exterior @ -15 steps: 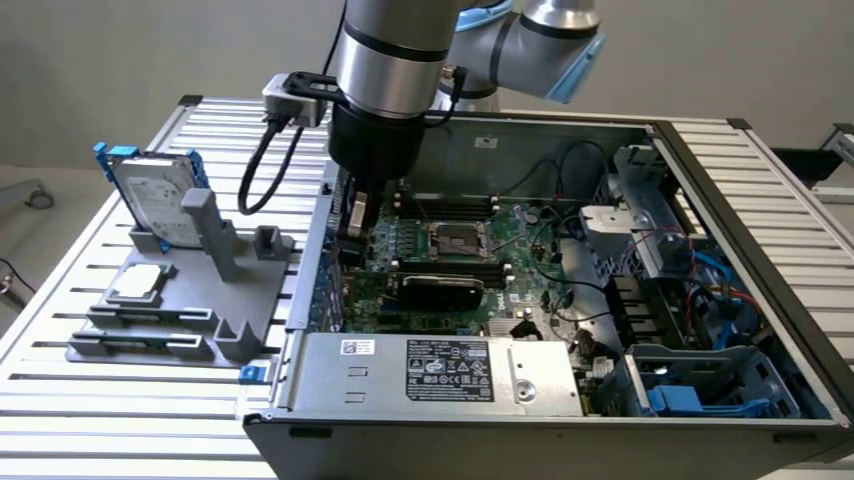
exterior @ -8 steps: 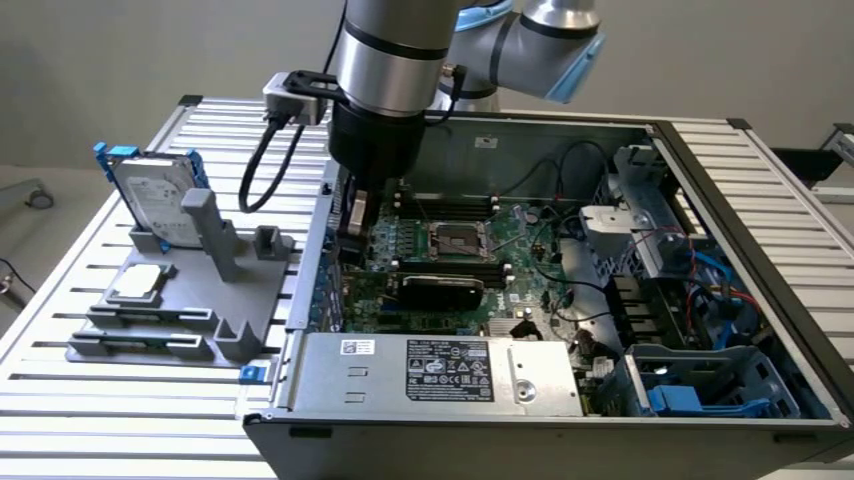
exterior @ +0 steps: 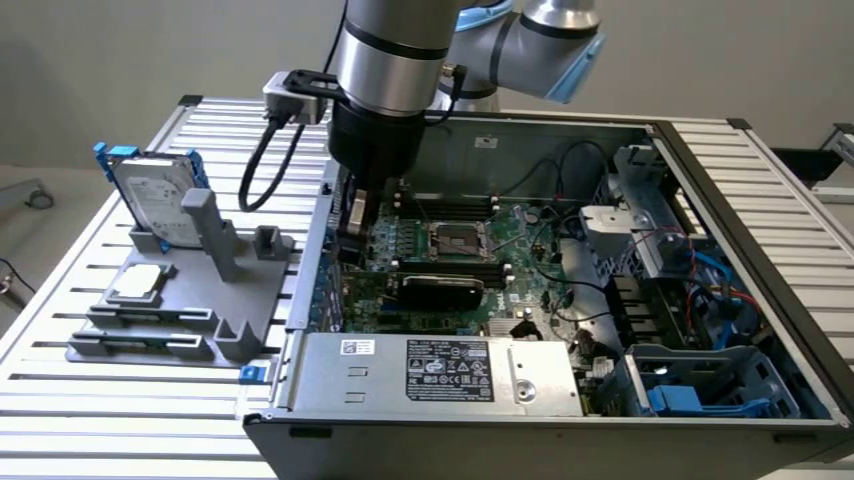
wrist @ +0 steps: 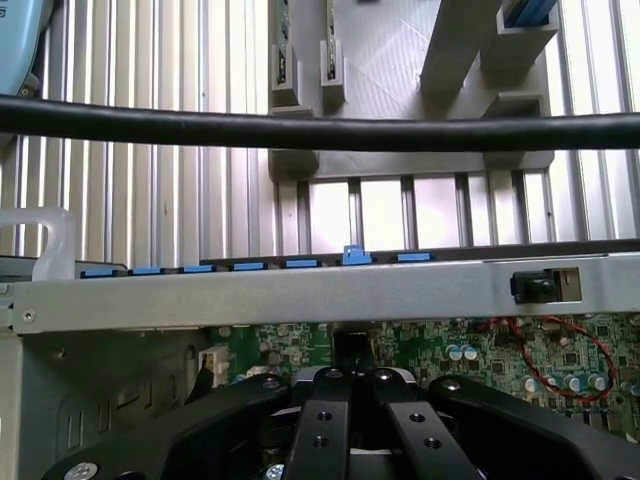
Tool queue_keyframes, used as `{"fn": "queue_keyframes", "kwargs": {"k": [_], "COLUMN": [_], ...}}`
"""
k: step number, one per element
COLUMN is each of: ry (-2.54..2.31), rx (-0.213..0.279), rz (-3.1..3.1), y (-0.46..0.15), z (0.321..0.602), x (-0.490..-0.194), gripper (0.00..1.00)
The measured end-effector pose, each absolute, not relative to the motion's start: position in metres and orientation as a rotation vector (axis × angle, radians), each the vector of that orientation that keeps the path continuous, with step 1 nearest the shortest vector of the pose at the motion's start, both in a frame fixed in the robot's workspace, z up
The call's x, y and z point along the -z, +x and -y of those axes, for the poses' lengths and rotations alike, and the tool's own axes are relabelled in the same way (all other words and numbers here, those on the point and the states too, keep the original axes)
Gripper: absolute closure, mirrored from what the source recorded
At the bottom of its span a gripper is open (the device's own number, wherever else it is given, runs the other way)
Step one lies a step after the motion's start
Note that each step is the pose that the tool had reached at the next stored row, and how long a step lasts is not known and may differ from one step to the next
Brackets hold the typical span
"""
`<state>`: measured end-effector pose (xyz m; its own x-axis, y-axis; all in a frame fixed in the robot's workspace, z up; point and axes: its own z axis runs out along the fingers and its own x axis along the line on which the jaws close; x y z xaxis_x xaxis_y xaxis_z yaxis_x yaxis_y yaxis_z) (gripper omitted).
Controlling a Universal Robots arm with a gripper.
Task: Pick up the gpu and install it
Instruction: 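Press down on the gpu until it lock into place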
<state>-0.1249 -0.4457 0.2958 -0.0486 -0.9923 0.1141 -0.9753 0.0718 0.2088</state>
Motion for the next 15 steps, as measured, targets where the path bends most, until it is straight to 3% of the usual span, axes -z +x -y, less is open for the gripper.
{"fn": "queue_keyframes", "kwargs": {"k": [15], "ry": [1.987], "rx": [0.118], "rz": [2.118], "y": [-0.1249], "z": [0.4423], "x": [-0.2959], "gripper": [0.89]}}
